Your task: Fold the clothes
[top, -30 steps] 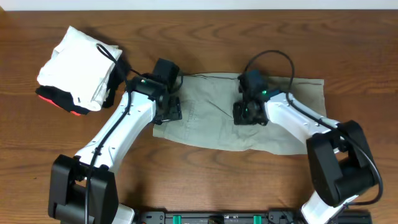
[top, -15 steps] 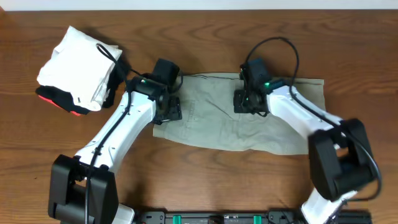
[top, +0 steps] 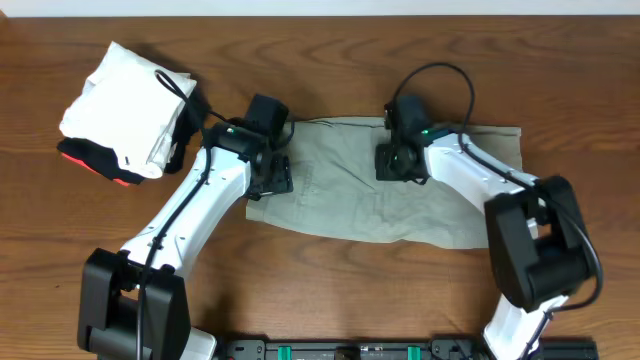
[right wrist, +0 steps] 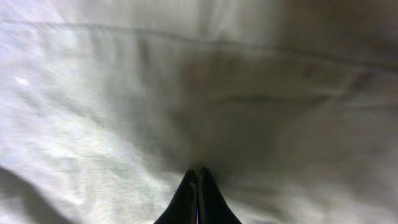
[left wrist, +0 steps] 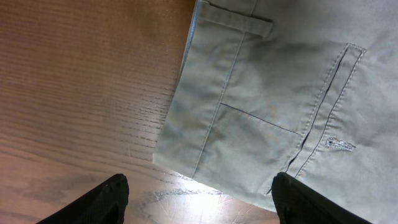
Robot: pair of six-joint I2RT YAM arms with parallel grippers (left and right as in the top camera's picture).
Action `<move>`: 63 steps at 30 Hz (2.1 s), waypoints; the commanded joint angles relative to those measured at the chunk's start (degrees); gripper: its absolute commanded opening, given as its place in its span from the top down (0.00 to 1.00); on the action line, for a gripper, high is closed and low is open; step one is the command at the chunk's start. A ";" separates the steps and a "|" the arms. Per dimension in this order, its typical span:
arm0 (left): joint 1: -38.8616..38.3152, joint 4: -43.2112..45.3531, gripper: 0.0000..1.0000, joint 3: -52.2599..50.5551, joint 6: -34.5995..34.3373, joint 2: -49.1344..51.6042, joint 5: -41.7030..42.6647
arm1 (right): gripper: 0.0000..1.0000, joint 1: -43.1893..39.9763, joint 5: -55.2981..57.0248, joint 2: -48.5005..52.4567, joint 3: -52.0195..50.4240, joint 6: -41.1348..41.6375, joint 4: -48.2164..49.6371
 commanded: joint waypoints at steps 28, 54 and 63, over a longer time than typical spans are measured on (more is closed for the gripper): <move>0.28 0.02 0.25 -0.37 0.33 0.50 -0.33 | 0.99 -0.94 1.20 1.92 3.32 -0.79 3.78; 0.28 1.14 0.24 -0.37 0.28 0.50 -0.33 | 0.99 -0.83 8.02 4.70 3.15 -0.72 13.29; 0.28 2.80 0.25 -0.37 0.28 0.50 -0.31 | 0.99 -0.83 8.04 9.46 3.15 0.33 14.67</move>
